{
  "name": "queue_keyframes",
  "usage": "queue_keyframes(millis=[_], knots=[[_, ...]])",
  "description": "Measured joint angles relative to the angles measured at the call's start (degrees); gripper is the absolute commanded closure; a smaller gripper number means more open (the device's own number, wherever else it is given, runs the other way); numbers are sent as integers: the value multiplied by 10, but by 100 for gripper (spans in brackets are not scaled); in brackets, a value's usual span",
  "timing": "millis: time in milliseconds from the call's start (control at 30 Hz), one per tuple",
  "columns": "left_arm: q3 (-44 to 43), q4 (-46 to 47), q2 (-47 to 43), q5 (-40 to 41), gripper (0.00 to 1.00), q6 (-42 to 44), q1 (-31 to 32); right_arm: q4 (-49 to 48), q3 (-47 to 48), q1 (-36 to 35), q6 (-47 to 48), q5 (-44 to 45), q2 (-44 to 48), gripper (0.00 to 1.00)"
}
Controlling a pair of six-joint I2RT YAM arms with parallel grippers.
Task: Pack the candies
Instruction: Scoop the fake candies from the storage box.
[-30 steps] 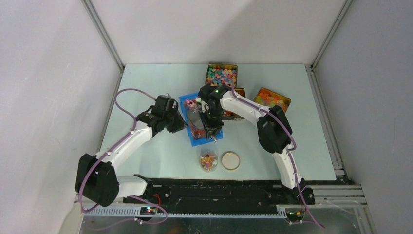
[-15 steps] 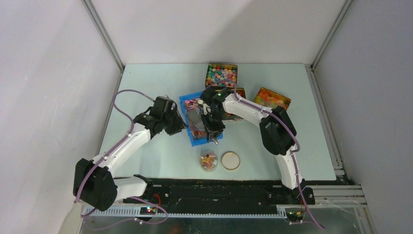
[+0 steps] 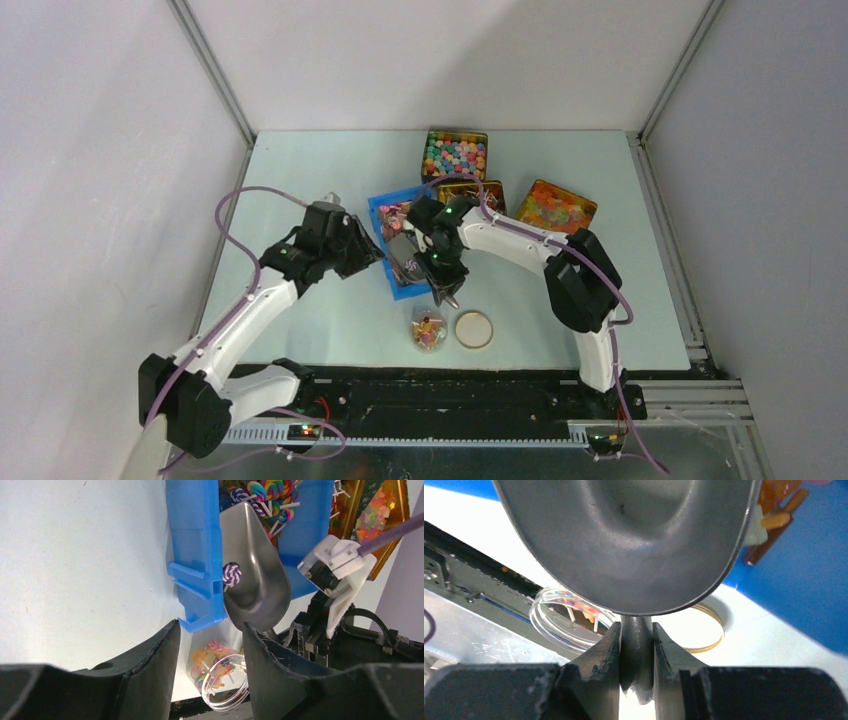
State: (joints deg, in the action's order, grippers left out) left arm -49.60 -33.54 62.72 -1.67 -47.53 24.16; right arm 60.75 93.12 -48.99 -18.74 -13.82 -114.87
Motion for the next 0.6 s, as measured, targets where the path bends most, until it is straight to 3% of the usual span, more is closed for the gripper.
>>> queue_keyframes(millis=[600], knots=[[57,15,-135,-21,21,12,0,96,-49,-61,-14,56,175,100]])
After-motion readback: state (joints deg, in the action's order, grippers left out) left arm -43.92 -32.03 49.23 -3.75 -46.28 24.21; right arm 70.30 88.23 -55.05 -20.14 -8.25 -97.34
